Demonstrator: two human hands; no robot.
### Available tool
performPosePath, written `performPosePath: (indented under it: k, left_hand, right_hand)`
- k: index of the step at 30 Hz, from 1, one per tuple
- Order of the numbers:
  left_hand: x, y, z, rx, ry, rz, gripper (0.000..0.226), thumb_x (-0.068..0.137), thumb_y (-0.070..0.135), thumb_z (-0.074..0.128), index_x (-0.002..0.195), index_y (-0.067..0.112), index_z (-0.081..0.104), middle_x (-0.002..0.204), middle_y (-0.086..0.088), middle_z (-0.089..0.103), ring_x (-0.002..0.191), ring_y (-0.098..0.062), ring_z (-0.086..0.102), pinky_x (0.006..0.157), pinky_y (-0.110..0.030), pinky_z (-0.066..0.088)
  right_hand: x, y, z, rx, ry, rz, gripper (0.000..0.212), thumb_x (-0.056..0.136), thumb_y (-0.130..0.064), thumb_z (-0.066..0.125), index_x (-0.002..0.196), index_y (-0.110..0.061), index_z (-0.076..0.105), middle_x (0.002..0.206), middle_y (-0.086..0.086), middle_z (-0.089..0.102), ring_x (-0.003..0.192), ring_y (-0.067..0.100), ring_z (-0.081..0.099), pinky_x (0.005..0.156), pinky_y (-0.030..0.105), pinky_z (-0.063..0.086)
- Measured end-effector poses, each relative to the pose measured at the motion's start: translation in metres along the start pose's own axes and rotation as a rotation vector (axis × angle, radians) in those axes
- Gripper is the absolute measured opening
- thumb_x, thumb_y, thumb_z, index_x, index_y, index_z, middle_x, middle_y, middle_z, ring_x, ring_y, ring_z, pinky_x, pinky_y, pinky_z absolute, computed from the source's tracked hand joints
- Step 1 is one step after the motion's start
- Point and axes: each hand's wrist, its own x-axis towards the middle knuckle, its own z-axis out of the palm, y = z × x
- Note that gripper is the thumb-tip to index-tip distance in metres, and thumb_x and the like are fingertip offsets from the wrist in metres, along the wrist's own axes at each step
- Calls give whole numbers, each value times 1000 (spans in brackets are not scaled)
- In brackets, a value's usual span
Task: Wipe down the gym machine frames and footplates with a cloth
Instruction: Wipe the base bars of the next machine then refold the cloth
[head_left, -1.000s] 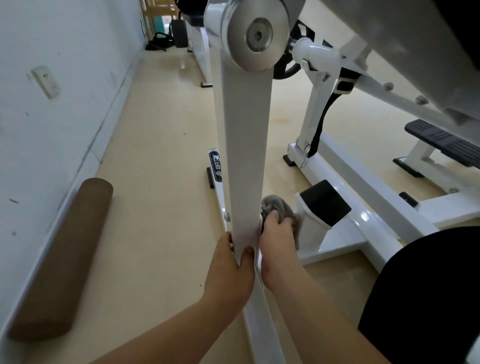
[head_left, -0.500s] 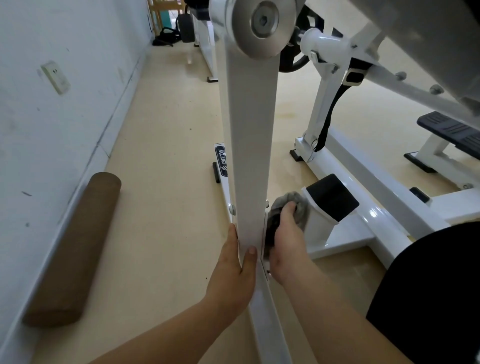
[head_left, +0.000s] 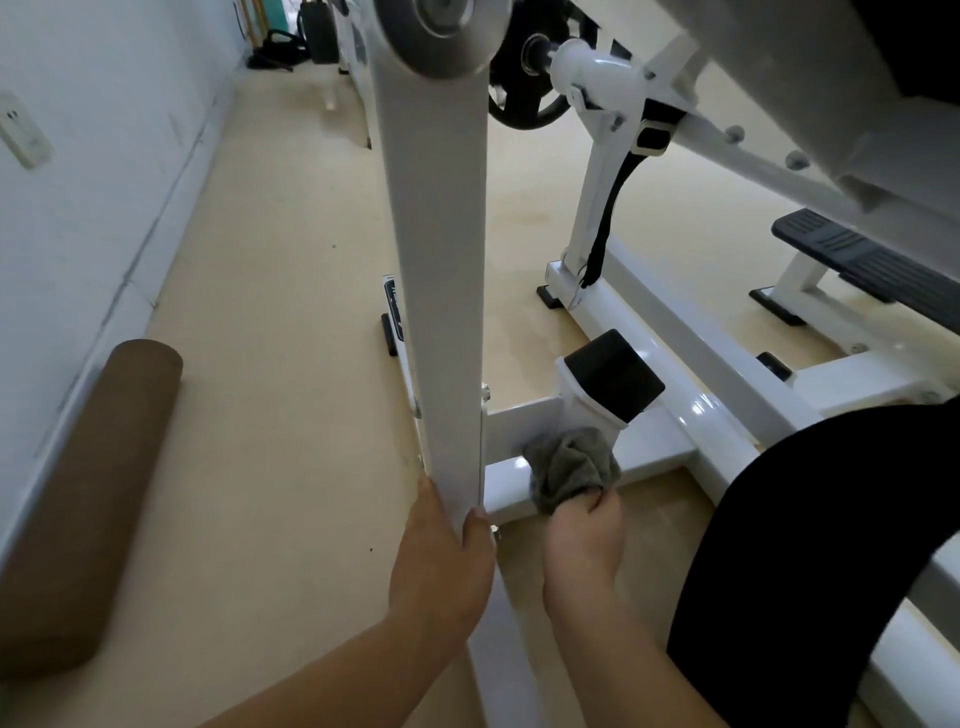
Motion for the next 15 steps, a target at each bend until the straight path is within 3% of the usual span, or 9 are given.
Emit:
performPosePath:
  k: [4, 6, 7, 9, 12, 13, 15]
  left_hand:
    - [0, -15, 12, 42, -54, -37, 55, 99, 32, 57, 148, 26, 30, 142, 2, 56, 122, -24, 59, 104, -44, 49]
    - [-2, -24, 14, 89, -135, -37, 82, 100, 32, 57, 161, 22, 3, 159, 2, 38, 138, -25, 48, 113, -41, 42]
    - [-4, -27, 15, 103, -166, -34, 92, 101, 32, 57, 162, 22, -11, 166, 4, 24, 146, -23, 38, 117, -37, 35]
    - [-4, -31, 13, 97, -192, -16, 98, 102, 30, 58, 160, 23, -20, 170, 8, 7, 153, -17, 24, 118, -31, 27]
    - [-3, -38, 10, 85, -198, 4, 95, 102, 28, 57, 159, 26, -19, 170, 13, 3, 155, -12, 18, 119, -27, 22]
    - [-2, -39, 9, 81, -201, -2, 95, 102, 28, 58, 160, 28, -17, 169, 14, 3, 155, -12, 19, 119, -27, 22]
    - [-1, -42, 7, 70, -208, 6, 95, 101, 28, 58, 160, 30, -16, 169, 16, 5, 154, -10, 21, 121, -29, 24]
  right_hand:
    - [13, -23, -14, 58, 96, -57, 42, 112, -21, 32, 152, -17, 42, 138, 15, 59, 121, 35, 60, 95, 34, 43]
    - [25, -28, -13, 62, 124, -49, 43, 111, -20, 32, 153, -14, 40, 146, 17, 53, 129, 38, 54, 101, 34, 40]
    - [31, -31, -10, 73, 101, -22, 43, 112, -21, 33, 153, -12, 40, 147, 16, 52, 129, 37, 52, 102, 34, 39]
    - [37, -37, 1, 129, -25, 32, 43, 112, -30, 33, 152, -15, 37, 140, 11, 51, 117, 30, 51, 98, 33, 38]
    - [31, -35, 14, 205, -157, 6, 47, 110, -47, 31, 152, -28, 32, 143, 10, 49, 118, 30, 52, 94, 35, 40]
    - [29, -32, 16, 253, -163, -12, 48, 107, -54, 32, 149, -32, 36, 145, 9, 51, 122, 30, 55, 94, 34, 45]
    - [33, -30, 16, 413, -151, 23, 53, 98, -71, 37, 132, -34, 53, 127, 7, 64, 112, 25, 64, 86, 33, 53]
